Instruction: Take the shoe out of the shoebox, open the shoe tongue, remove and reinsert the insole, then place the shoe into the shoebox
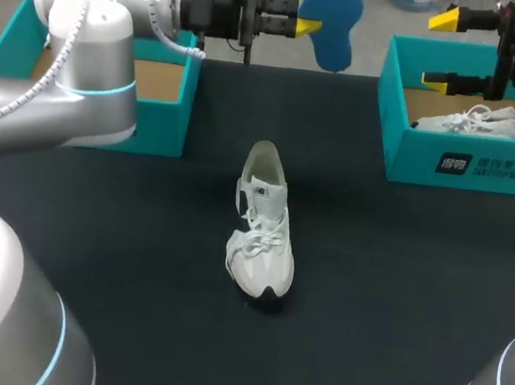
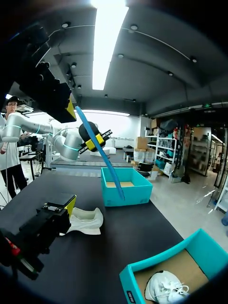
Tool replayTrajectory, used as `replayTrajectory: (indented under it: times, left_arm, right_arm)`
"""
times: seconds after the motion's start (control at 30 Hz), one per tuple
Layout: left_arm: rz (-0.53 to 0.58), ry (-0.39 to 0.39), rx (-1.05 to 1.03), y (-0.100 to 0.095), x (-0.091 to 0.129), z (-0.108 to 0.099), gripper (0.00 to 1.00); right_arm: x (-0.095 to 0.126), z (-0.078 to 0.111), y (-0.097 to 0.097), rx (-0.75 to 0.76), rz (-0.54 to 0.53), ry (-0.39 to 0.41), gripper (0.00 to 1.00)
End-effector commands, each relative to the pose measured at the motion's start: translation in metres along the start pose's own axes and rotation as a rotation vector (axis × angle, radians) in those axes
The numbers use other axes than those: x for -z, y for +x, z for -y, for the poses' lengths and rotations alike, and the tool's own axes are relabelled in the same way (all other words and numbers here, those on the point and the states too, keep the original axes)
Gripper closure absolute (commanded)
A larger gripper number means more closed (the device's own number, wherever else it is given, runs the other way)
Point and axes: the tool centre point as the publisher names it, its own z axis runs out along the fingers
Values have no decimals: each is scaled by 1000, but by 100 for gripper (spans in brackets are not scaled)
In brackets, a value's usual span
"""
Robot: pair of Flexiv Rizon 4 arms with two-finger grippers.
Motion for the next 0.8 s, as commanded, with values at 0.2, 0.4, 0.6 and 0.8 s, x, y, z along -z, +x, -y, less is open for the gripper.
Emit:
replayTrajectory:
  times: [0.2, 0.4, 0.6, 0.8]
  left_arm:
    - [-15, -72, 781, 12, 16, -1, 100]
    - [42, -67, 769, 4, 22, -6, 100]
    - [42, -67, 769, 4, 22, -6, 100]
    - [42, -61, 830, 5, 22, -7, 100]
  right_arm:
    - [0, 0, 0, -1, 4, -1, 0]
    - [0, 0, 0, -1, 4, -1, 0]
    - [0, 0, 0, -1, 4, -1, 0]
    - [0, 0, 0, -1, 4, -1, 0]
